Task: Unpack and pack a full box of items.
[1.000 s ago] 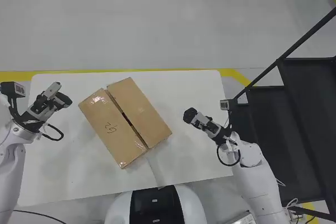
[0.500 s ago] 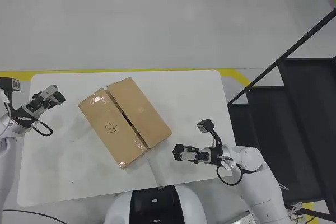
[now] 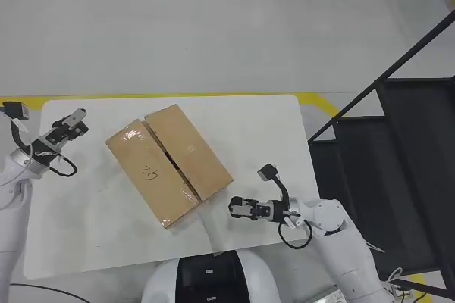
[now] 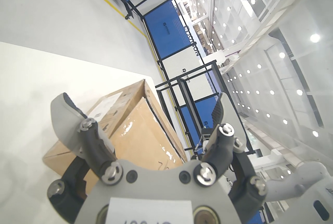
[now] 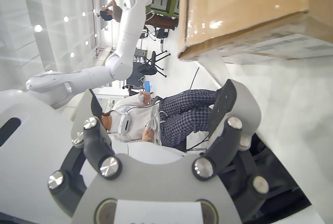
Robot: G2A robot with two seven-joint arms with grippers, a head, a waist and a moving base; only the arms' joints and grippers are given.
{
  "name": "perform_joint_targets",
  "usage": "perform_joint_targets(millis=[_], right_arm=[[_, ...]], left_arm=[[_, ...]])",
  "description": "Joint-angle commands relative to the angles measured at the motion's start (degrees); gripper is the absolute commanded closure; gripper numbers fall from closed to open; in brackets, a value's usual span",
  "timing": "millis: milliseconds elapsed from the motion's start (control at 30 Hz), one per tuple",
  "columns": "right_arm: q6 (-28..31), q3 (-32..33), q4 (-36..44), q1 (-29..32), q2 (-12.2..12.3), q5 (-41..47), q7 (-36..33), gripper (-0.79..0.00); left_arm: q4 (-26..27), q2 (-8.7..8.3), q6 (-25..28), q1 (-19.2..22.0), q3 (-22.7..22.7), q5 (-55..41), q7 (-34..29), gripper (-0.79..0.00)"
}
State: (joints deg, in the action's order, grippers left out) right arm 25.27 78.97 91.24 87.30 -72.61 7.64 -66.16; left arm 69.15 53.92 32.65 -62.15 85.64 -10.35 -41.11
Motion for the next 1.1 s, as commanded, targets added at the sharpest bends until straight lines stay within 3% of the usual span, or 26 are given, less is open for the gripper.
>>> perform_joint_targets(millis=[0,300,567,800,1067], right_arm=[[0.2,-1.5,-2.0,-1.3,-0.1,-1.9,3.0,-0.785],[0.8,-4.5,-4.7,-3.8,-0.1,-4.9,8.7,-0.785],[0.9,-5.2,-4.6,-4.0,0.4,-5.0,9.9,-0.785],[0.8,-4.9,-4.3,-3.7,1.0,-4.3,10.4,-0.785],[0.4,-4.6,-5.6,-5.2,1.5,-3.6,11.9,-0.785]], left_arm=[[-3.0,0.42,1.3,2.2,-1.8,1.2,1.2,-0.785],[-19.1,2.98,5.4,12.9,-9.2,4.8,7.4,-0.785],[-29.5,5.9,8.0,20.8,-15.7,6.6,9.2,-0.785],[-34.2,7.38,13.3,23.2,-18.2,-0.5,-2.4,-0.785],[-35.4,6.34,14.9,22.0,-16.7,-7.0,-15.6,-0.785]])
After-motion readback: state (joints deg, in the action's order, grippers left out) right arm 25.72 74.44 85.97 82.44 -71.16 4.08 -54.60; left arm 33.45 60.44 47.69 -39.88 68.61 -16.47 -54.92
